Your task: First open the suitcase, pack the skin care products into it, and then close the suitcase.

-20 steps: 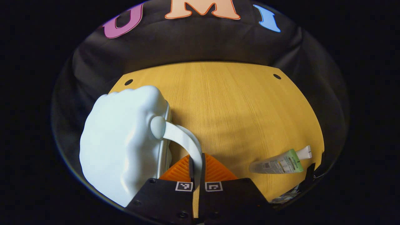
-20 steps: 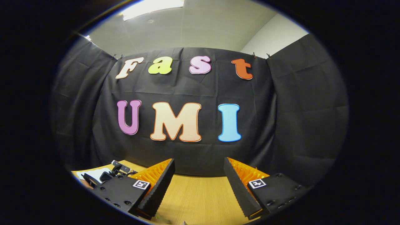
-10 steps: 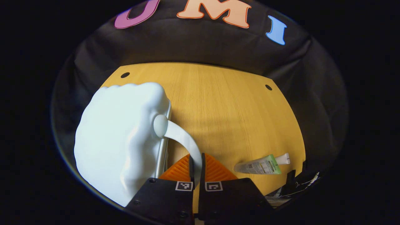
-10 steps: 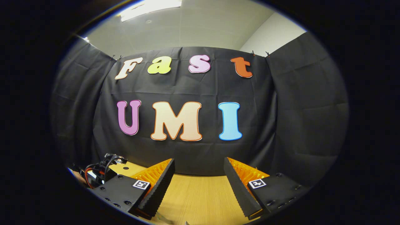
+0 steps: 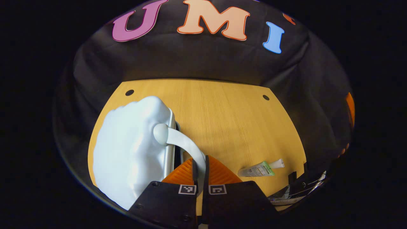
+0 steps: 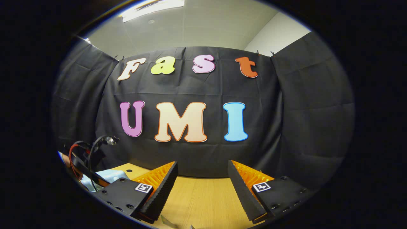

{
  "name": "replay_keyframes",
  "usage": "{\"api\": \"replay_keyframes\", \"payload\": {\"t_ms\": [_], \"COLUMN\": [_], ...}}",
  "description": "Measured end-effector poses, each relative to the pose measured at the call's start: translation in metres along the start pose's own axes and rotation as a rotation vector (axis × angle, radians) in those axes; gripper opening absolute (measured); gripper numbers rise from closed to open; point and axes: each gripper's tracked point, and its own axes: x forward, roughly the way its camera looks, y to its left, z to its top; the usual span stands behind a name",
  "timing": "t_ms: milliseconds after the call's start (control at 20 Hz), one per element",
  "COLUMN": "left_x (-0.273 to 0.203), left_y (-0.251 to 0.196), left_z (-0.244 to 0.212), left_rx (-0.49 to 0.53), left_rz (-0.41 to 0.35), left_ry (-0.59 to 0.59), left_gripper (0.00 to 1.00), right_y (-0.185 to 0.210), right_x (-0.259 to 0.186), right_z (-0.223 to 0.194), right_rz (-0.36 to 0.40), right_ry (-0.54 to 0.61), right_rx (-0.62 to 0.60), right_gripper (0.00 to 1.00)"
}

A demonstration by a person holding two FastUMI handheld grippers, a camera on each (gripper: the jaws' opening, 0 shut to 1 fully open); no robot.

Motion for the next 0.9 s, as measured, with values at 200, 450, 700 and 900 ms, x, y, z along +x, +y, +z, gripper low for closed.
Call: {"api": "replay_keyframes", "payload": {"t_ms": [200,450,700,900], "left_x": [-0.047,-0.085,-0.102,-0.104], "left_y": [0.039,0.125,0.210,0.265], "left_z": [0.034,0.066,0.086,0.089], "left_rx": [-0.028,-0.039,-0.061,-0.038], "left_rz": [0.017,0.111,0.193,0.270], "left_ry": [-0.084,-0.169,-0.253,-0.276], "left_gripper": [0.00,0.00,0.00,0.00], "right_y": [0.023,0.067,0.112,0.140], "right_x": [0.010,0.023,0.034,0.040], "right_z": [0.002,0.006,0.009,0.006], "right_rz": [0.023,0.062,0.084,0.077], "right_ry": [-0.007,-0.018,-0.036,-0.033], "right_rx": [0.001,-0.013,-0.025,-0.017], "right_gripper": [1.00,0.98,0.98,1.00]}}
